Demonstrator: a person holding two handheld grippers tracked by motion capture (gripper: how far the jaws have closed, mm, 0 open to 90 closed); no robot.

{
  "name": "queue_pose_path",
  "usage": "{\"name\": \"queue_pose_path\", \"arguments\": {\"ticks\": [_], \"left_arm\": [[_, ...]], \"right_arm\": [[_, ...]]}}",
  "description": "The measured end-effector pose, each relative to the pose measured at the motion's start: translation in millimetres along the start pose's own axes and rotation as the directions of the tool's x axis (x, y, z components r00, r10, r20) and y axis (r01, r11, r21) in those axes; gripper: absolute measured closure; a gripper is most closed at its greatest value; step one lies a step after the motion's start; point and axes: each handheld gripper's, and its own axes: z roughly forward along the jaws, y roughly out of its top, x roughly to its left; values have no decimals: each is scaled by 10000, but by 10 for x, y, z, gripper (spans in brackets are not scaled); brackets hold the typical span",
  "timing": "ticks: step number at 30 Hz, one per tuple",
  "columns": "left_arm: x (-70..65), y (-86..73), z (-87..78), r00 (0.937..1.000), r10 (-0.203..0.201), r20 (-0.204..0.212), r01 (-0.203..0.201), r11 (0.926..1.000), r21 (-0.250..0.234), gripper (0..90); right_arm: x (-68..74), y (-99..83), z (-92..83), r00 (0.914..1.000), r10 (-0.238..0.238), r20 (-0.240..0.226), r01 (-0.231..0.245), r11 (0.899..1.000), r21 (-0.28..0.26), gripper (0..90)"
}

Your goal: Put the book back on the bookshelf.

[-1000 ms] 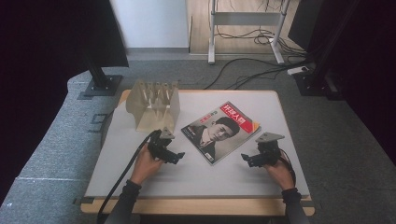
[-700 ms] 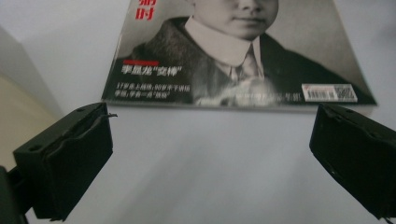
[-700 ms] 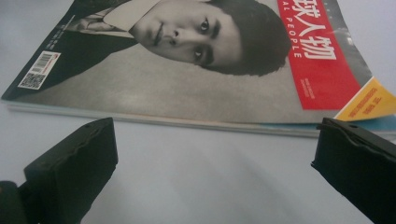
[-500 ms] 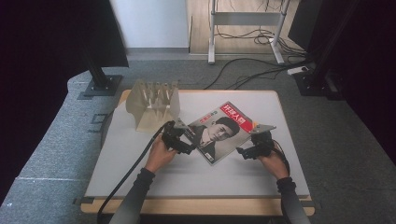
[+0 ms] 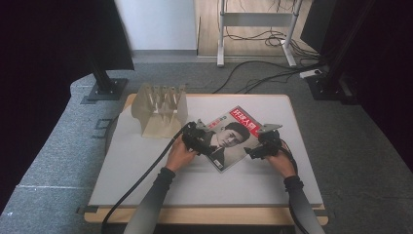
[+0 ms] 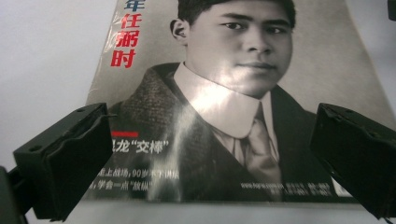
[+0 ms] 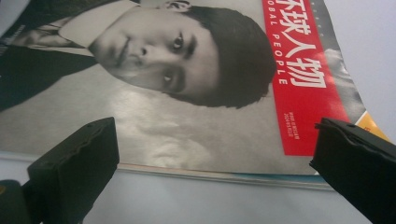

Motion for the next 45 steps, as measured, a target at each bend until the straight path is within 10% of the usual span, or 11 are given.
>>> {"name": "queue_pose_path", "arguments": {"ticks": [10,45], "left_arm": [[137,-69,208,9990,-254,-365,271,9985,475,0],[314,-95,307,9912,-1268,-389,1263,9919,-134,0]], "right_arm": [[-214,-31,141,9995,304,46,-305,9993,200,25],[-691,39,461,9939,1039,-363,-1020,9935,512,0]]}}
